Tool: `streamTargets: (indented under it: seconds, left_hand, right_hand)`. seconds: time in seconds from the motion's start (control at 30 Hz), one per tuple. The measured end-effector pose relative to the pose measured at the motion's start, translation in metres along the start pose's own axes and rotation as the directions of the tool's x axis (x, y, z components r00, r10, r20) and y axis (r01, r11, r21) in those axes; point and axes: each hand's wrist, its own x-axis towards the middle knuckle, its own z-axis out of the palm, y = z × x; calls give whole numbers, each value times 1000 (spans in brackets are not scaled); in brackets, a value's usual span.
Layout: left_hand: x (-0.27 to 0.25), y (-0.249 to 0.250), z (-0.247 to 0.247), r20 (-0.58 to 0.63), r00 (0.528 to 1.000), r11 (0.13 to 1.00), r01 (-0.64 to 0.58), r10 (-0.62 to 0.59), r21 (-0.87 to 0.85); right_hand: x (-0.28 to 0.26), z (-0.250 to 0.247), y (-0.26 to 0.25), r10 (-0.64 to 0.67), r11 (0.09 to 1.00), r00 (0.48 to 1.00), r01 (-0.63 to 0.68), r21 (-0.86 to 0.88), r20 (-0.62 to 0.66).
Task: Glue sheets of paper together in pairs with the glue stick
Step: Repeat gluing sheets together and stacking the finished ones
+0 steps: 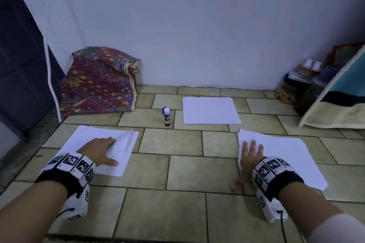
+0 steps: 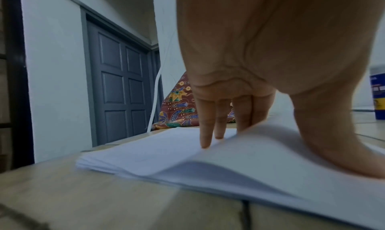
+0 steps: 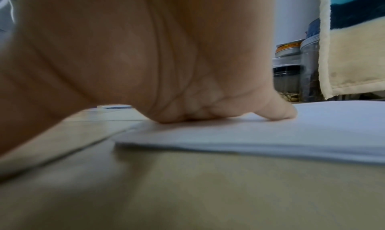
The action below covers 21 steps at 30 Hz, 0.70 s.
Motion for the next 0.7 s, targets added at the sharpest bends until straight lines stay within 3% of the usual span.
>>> streamTargets:
  seconds: [0.13,0.23,0.4,0.57,0.7]
  left_hand:
    - [0,-2,0,-50,999,1000,-1,2,19]
    - [-6,9,-9,-154,988,1000,-9,12,19]
    - [-31,73,-30,-242,962,992,-129,129,17]
    - [-45,164,-13,-132,944,950,-287,302,119]
    - [-41,201,12,0,957,950,-289,291,120]
  right_hand:
    - [-1,0,0,4,1000,1000,-4,15,10]
    - [-3,-2,1,-6,1000,1000,6,6,12]
    - [-3,-6,0,-5,1000,999,5,-9,38]
    - [-6,-12,-2,-4,1000,999,5,-30,33]
    - [-15,-22,-2,-12,998,1000,13,-63,15]
